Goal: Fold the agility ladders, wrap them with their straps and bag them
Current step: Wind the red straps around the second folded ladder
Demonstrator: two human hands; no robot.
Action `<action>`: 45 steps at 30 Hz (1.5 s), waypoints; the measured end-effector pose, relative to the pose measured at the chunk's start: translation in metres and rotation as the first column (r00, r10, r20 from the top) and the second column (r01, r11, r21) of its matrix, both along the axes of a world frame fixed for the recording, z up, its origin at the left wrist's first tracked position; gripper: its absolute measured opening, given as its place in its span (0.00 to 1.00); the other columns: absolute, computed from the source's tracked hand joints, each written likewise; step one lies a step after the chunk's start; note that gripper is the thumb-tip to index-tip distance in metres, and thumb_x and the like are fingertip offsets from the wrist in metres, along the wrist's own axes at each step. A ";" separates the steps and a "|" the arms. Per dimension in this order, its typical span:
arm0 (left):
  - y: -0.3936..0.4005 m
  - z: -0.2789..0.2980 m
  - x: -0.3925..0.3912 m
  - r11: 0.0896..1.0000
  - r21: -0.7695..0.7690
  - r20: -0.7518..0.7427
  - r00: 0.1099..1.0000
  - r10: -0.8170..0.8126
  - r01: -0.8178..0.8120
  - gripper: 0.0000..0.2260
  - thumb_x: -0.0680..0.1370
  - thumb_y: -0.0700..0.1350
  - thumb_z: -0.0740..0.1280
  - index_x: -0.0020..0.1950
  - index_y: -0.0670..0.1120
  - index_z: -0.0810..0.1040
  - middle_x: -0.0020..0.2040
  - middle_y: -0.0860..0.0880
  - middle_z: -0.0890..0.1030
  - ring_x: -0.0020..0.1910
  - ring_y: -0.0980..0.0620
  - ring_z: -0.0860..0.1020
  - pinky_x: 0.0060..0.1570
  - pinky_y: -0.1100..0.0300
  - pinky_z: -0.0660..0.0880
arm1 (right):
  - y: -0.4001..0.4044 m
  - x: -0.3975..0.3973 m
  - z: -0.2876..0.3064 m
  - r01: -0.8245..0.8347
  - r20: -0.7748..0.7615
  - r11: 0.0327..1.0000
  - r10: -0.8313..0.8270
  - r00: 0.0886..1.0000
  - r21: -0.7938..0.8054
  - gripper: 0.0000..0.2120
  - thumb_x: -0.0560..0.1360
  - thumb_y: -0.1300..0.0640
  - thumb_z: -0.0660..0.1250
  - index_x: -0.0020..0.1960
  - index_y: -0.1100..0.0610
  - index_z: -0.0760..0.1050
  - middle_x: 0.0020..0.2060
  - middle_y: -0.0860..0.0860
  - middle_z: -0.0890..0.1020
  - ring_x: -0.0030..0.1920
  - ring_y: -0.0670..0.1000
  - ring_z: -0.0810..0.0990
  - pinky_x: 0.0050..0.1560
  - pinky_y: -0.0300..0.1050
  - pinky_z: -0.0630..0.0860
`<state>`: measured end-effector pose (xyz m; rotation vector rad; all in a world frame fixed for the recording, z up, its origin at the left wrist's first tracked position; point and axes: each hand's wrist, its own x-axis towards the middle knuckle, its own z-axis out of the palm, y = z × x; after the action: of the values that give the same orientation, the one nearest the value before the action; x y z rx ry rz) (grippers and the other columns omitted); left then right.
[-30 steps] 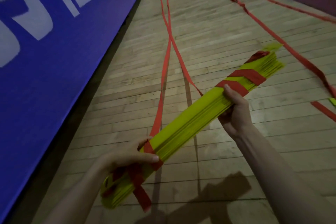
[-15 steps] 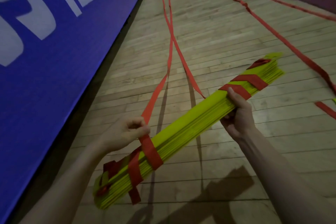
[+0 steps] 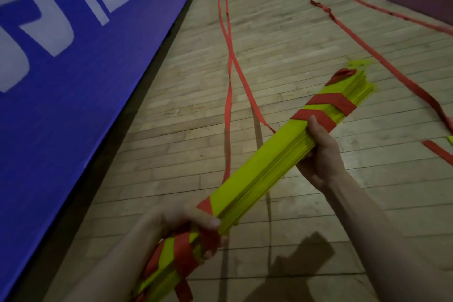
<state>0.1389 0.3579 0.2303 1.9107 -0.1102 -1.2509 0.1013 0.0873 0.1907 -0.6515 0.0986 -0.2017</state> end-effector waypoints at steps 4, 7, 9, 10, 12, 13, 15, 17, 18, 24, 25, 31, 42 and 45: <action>0.000 0.002 0.001 0.995 0.011 0.006 0.995 -0.099 0.099 0.22 0.62 0.47 0.77 0.52 0.45 0.75 0.42 0.46 0.82 0.35 0.51 0.80 0.35 0.59 0.77 | -0.017 0.000 0.003 -0.111 -0.272 0.843 -0.044 0.961 -0.526 0.31 0.61 0.33 0.73 0.45 0.60 0.77 0.32 0.53 0.78 0.29 0.49 0.75 0.30 0.42 0.72; -0.007 0.007 0.011 0.916 0.330 0.503 0.778 -0.376 0.229 0.20 0.71 0.48 0.74 0.57 0.58 0.69 0.48 0.53 0.78 0.41 0.56 0.79 0.41 0.60 0.77 | -0.011 -0.003 -0.004 -0.234 -0.462 0.726 -0.128 0.878 -0.646 0.26 0.69 0.36 0.69 0.44 0.61 0.79 0.33 0.58 0.83 0.24 0.47 0.75 0.25 0.40 0.72; -0.006 -0.004 0.011 0.793 0.599 0.736 0.313 -0.600 0.111 0.20 0.73 0.54 0.70 0.62 0.59 0.66 0.50 0.52 0.79 0.49 0.50 0.79 0.45 0.55 0.76 | -0.001 0.000 -0.011 -0.187 -0.539 0.846 -0.135 0.831 -0.500 0.26 0.69 0.34 0.70 0.41 0.59 0.76 0.31 0.57 0.81 0.22 0.48 0.71 0.23 0.39 0.69; -0.006 -0.011 0.008 0.785 0.617 0.773 0.147 -0.617 0.054 0.22 0.74 0.55 0.69 0.63 0.58 0.65 0.51 0.49 0.80 0.50 0.45 0.79 0.45 0.53 0.75 | 0.003 0.004 -0.013 -0.122 -0.544 0.908 -0.130 0.829 -0.402 0.24 0.68 0.35 0.71 0.39 0.57 0.74 0.30 0.56 0.78 0.21 0.47 0.69 0.22 0.38 0.66; -0.007 -0.015 0.010 0.821 0.569 0.816 0.101 -0.570 0.037 0.25 0.72 0.55 0.70 0.67 0.54 0.66 0.53 0.46 0.80 0.52 0.42 0.79 0.45 0.52 0.75 | 0.005 0.009 -0.012 -0.001 -0.478 0.961 -0.136 0.868 -0.276 0.18 0.70 0.43 0.72 0.36 0.55 0.70 0.27 0.52 0.71 0.19 0.45 0.66 0.21 0.35 0.61; -0.006 -0.013 0.014 0.830 0.553 0.807 0.201 -0.556 0.075 0.28 0.71 0.56 0.72 0.68 0.54 0.67 0.56 0.47 0.79 0.55 0.43 0.78 0.48 0.53 0.74 | 0.005 0.010 -0.012 0.046 -0.410 0.969 -0.146 0.901 -0.244 0.16 0.70 0.47 0.73 0.34 0.55 0.70 0.26 0.52 0.69 0.19 0.45 0.65 0.20 0.35 0.59; -0.009 -0.006 0.021 0.827 0.517 0.684 0.474 -0.554 0.221 0.32 0.66 0.58 0.76 0.66 0.55 0.68 0.56 0.53 0.77 0.55 0.49 0.76 0.52 0.59 0.73 | 0.005 0.008 -0.010 0.098 -0.266 0.973 -0.152 0.952 -0.207 0.14 0.68 0.51 0.75 0.36 0.57 0.72 0.27 0.52 0.69 0.19 0.45 0.65 0.22 0.36 0.60; -0.007 -0.005 0.025 0.853 0.435 0.596 0.617 -0.513 0.289 0.30 0.63 0.54 0.79 0.60 0.54 0.70 0.50 0.56 0.76 0.48 0.54 0.76 0.48 0.66 0.72 | 0.005 0.007 -0.009 0.076 -0.141 0.982 -0.101 0.985 -0.172 0.14 0.68 0.50 0.73 0.40 0.59 0.75 0.30 0.52 0.73 0.21 0.45 0.66 0.24 0.38 0.60; -0.005 -0.009 0.025 0.877 0.391 0.600 0.645 -0.472 0.278 0.31 0.61 0.54 0.80 0.59 0.53 0.72 0.49 0.56 0.77 0.47 0.54 0.76 0.47 0.66 0.72 | 0.005 0.005 -0.008 0.055 -0.108 0.984 -0.074 0.991 -0.169 0.15 0.68 0.48 0.74 0.42 0.60 0.75 0.30 0.52 0.75 0.22 0.45 0.67 0.25 0.39 0.60; -0.001 -0.002 0.026 0.889 0.370 0.526 0.729 -0.439 0.269 0.22 0.63 0.51 0.81 0.51 0.50 0.75 0.43 0.55 0.76 0.41 0.60 0.74 0.36 0.73 0.69 | 0.001 -0.006 -0.021 -0.136 -0.077 0.962 0.121 0.990 -0.235 0.39 0.56 0.37 0.80 0.56 0.60 0.75 0.49 0.57 0.78 0.45 0.53 0.79 0.42 0.45 0.76; 0.001 -0.002 0.027 0.877 0.389 0.513 0.724 -0.462 0.284 0.20 0.64 0.50 0.80 0.51 0.51 0.75 0.43 0.55 0.76 0.41 0.60 0.74 0.36 0.72 0.69 | 0.001 -0.009 -0.023 -0.160 -0.093 0.955 0.141 0.986 -0.248 0.38 0.57 0.37 0.80 0.57 0.59 0.75 0.50 0.57 0.77 0.45 0.53 0.78 0.41 0.45 0.76; 0.008 -0.022 0.016 0.875 0.473 0.880 0.010 -0.475 -0.104 0.19 0.65 0.55 0.73 0.53 0.53 0.76 0.44 0.46 0.80 0.40 0.42 0.79 0.36 0.53 0.74 | 0.016 -0.012 -0.019 -0.180 -0.448 0.922 0.008 0.894 -0.342 0.30 0.64 0.37 0.71 0.53 0.62 0.76 0.39 0.58 0.79 0.27 0.46 0.75 0.25 0.37 0.68; -0.013 0.000 0.033 0.847 0.471 0.595 0.619 -0.512 0.247 0.28 0.62 0.56 0.77 0.59 0.53 0.74 0.50 0.50 0.78 0.49 0.49 0.77 0.50 0.50 0.75 | 0.029 -0.016 -0.023 0.026 -0.227 0.991 -0.057 0.972 -0.134 0.11 0.75 0.56 0.63 0.33 0.54 0.73 0.21 0.47 0.64 0.22 0.45 0.64 0.34 0.43 0.60; -0.017 -0.005 0.027 0.862 0.496 0.724 0.498 -0.477 0.106 0.27 0.59 0.59 0.72 0.57 0.57 0.74 0.48 0.51 0.79 0.49 0.46 0.78 0.47 0.51 0.76 | 0.022 -0.018 -0.021 -0.076 -0.272 0.976 0.018 0.962 -0.204 0.08 0.69 0.51 0.72 0.39 0.55 0.77 0.27 0.49 0.70 0.23 0.45 0.68 0.34 0.42 0.66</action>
<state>0.1661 0.3406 0.2251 2.8182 -0.7876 -0.4224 0.0834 0.1090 0.1694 -0.8930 0.3260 -0.0769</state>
